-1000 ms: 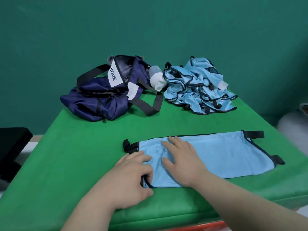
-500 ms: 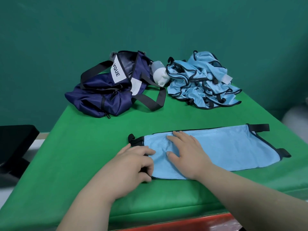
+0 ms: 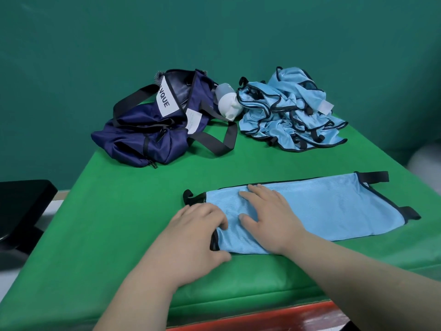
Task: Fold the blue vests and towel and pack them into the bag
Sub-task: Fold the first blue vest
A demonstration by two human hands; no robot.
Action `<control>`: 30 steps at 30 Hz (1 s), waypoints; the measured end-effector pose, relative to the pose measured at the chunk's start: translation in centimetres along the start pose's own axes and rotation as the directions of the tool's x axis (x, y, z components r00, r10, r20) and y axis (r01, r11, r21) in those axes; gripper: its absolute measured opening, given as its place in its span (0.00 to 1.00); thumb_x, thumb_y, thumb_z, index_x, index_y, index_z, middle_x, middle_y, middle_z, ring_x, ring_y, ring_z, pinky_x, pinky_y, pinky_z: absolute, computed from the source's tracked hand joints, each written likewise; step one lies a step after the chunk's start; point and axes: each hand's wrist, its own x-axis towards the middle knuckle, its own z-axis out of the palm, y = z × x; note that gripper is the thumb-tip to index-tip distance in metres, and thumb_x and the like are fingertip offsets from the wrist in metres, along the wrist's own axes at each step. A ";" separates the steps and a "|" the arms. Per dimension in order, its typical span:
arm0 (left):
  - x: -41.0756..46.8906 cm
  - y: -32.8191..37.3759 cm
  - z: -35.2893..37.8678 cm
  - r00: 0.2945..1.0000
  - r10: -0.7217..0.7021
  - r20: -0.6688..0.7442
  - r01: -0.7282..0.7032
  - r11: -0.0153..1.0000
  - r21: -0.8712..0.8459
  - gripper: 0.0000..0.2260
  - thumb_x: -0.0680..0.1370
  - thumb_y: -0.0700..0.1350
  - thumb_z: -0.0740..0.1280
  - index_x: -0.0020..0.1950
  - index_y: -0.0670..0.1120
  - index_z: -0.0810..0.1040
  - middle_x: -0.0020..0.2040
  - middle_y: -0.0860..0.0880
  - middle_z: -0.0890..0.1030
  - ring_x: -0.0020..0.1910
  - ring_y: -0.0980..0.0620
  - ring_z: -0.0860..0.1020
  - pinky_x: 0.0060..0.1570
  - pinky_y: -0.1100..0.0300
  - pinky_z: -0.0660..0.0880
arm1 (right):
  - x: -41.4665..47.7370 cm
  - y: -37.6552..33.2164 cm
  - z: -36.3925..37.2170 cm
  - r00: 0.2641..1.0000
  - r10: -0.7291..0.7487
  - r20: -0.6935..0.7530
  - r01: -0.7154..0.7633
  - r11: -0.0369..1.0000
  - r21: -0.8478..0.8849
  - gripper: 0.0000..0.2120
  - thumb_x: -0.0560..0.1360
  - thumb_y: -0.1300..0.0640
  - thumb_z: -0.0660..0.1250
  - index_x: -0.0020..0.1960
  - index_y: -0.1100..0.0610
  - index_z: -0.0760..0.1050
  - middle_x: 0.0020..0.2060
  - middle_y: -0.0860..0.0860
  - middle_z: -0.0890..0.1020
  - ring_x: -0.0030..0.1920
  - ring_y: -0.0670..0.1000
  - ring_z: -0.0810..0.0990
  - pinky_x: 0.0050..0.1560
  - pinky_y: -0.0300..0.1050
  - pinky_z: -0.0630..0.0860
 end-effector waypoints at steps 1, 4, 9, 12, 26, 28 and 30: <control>0.1 -0.2 0.2 1.000 -0.018 0.022 0.018 1.000 0.013 0.17 0.70 0.58 0.70 0.55 0.61 0.69 0.60 0.64 0.68 0.64 0.62 0.64 0.71 0.63 0.57 | 0.0 0.0 0.0 1.000 -0.003 -0.001 0.003 1.000 0.002 0.29 0.80 0.40 0.57 0.79 0.45 0.58 0.79 0.46 0.58 0.79 0.48 0.50 0.79 0.50 0.45; 0.1 -0.9 0.1 0.997 -0.067 0.036 0.067 0.998 -0.001 0.17 0.71 0.44 0.66 0.55 0.61 0.69 0.58 0.64 0.69 0.63 0.61 0.66 0.69 0.61 0.60 | -0.1 0.0 0.0 1.000 -0.012 0.004 0.012 1.000 0.009 0.29 0.80 0.41 0.57 0.79 0.45 0.59 0.79 0.47 0.58 0.79 0.48 0.51 0.79 0.50 0.45; -0.1 -1.7 -0.1 0.996 -0.082 0.046 0.085 0.995 -0.056 0.18 0.71 0.42 0.63 0.56 0.60 0.73 0.60 0.65 0.69 0.62 0.62 0.66 0.67 0.63 0.60 | -0.4 0.1 0.0 0.999 -0.004 -0.040 0.007 0.996 0.087 0.27 0.80 0.42 0.59 0.77 0.46 0.63 0.79 0.47 0.59 0.79 0.50 0.52 0.79 0.48 0.47; -0.2 -2.2 -0.2 0.994 -0.089 0.062 0.096 0.989 -0.116 0.17 0.70 0.44 0.64 0.56 0.60 0.75 0.60 0.66 0.70 0.63 0.62 0.68 0.68 0.63 0.62 | -1.5 0.2 -0.6 0.962 -0.142 -0.232 0.177 0.975 0.137 0.19 0.79 0.45 0.58 0.65 0.49 0.77 0.68 0.48 0.74 0.72 0.52 0.67 0.75 0.61 0.57; -0.3 -3.5 -1.2 0.994 -0.084 0.067 0.103 0.929 -0.356 0.27 0.62 0.44 0.58 0.60 0.55 0.79 0.58 0.62 0.77 0.63 0.60 0.71 0.68 0.60 0.66 | -2.7 -6.0 -1.3 0.910 -0.414 0.016 0.402 0.872 -0.281 0.21 0.68 0.42 0.63 0.58 0.48 0.78 0.43 0.45 0.78 0.46 0.52 0.77 0.57 0.51 0.74; -0.4 -3.8 -1.3 0.993 -0.110 0.051 0.121 0.917 -0.380 0.28 0.62 0.44 0.58 0.60 0.54 0.80 0.57 0.64 0.76 0.63 0.61 0.71 0.68 0.62 0.65 | -2.6 -6.6 -1.3 0.907 -0.421 0.032 0.407 0.852 -0.331 0.20 0.68 0.42 0.62 0.55 0.49 0.78 0.40 0.46 0.78 0.41 0.52 0.78 0.51 0.50 0.75; -0.3 -4.1 -1.4 0.990 -0.140 0.022 0.137 0.904 -0.405 0.28 0.62 0.44 0.57 0.60 0.54 0.80 0.59 0.64 0.75 0.64 0.62 0.70 0.68 0.64 0.64 | -2.5 -6.9 -1.3 0.898 -0.440 0.025 0.414 0.823 -0.388 0.17 0.67 0.42 0.61 0.49 0.50 0.78 0.35 0.46 0.77 0.35 0.52 0.76 0.44 0.49 0.76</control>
